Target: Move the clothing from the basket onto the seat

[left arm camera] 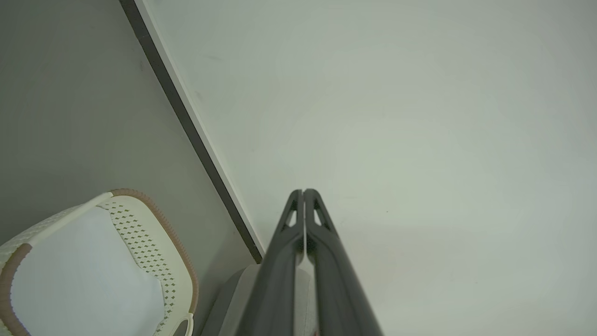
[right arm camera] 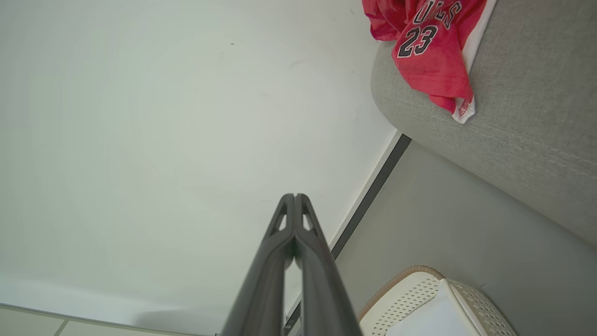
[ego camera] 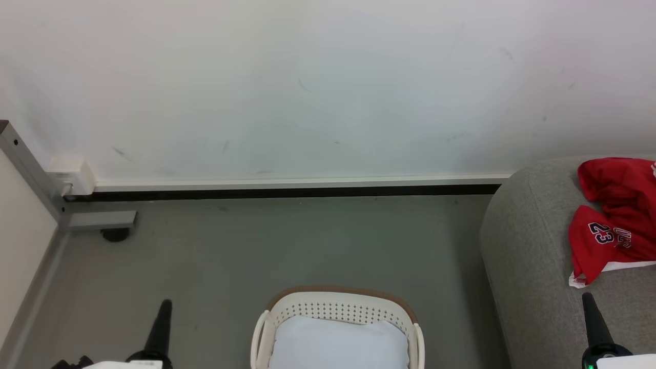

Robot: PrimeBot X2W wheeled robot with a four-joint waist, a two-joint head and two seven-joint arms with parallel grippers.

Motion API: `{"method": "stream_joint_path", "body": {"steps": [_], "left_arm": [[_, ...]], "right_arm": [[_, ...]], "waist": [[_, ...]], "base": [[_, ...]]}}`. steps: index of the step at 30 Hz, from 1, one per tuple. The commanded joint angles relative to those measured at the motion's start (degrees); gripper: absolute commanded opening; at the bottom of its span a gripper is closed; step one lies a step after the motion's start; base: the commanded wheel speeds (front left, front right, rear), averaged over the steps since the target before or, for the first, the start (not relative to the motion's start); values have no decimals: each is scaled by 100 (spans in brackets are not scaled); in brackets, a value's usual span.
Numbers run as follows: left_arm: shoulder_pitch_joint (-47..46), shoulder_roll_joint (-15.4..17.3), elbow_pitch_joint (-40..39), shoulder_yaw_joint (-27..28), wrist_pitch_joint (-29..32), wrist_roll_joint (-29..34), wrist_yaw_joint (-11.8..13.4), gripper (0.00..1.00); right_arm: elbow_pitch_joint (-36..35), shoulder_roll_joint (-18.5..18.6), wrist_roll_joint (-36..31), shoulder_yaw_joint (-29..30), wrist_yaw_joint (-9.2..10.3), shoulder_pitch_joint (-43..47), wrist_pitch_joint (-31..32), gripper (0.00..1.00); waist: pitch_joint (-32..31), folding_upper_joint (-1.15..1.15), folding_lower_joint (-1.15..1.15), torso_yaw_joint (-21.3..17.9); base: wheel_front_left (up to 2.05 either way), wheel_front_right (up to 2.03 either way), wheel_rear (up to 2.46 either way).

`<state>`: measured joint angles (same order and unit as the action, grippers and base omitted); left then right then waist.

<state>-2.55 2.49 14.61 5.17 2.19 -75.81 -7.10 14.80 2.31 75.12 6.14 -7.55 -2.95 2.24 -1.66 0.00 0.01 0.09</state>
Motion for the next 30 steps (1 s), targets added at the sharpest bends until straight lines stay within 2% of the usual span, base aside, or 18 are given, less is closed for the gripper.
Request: {"method": "stream_joint_path", "body": {"steps": [1,30], "left_arm": [[-102,49,-46,28,37,-102,-33,0],[-344,58,-59,126,373,-1373,-53,0]], "right_arm": [[-54,58,111,23,8,-101,22,0],[-85,73,1416,44,11,-310,367,0]], "waist": [[4,0,-1,0],[141,0,-1,-7]], "base": [[0,0,0],[0,0,0]]}}
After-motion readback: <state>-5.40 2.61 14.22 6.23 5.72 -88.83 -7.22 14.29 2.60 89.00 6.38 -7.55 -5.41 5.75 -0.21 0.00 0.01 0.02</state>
